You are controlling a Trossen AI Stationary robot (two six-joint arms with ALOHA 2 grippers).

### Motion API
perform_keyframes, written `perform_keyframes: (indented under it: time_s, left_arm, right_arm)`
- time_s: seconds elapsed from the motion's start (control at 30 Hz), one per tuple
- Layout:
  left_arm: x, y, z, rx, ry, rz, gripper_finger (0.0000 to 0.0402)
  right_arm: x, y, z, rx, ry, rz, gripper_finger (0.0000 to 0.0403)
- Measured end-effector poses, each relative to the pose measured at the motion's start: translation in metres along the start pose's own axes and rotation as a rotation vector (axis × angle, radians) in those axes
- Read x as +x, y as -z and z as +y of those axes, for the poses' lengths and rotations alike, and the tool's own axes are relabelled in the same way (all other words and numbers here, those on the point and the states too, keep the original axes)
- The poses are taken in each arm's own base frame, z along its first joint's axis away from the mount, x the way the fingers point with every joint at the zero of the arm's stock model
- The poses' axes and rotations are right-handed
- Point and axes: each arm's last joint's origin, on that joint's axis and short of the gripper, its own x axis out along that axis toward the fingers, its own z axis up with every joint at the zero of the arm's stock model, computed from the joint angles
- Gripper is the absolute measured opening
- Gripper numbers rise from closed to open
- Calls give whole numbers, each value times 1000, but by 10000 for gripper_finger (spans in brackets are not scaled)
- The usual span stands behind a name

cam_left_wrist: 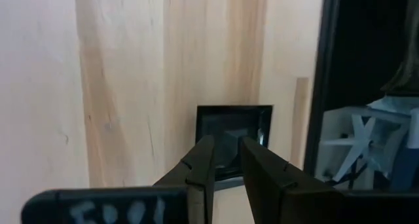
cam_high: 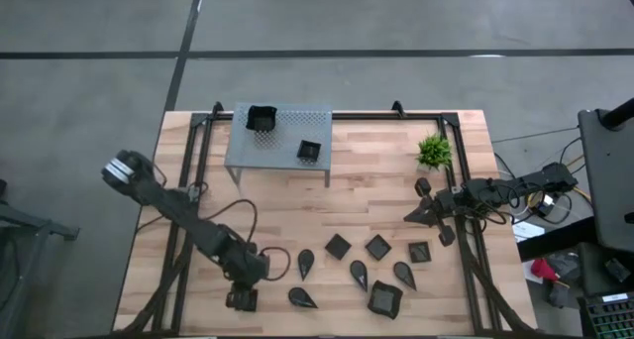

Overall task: Pick & Place Mini shaped plates
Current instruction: Stack the black square plate on top of the black square plate on the shelf

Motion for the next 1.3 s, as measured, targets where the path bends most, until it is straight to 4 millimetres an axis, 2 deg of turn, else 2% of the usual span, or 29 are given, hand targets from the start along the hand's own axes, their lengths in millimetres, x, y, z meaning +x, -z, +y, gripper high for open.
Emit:
perform_keyframes:
  time_s: [0.63, 1.3]
  left_arm:
    - [24, 5, 8, -3, -93, 76, 67]
    - [27, 8, 5, -29, -105, 78, 67]
  right_arm:
    - [0, 0, 0, 0, 0, 0, 8]
    - [0, 0, 0, 0, 0, 0, 8]
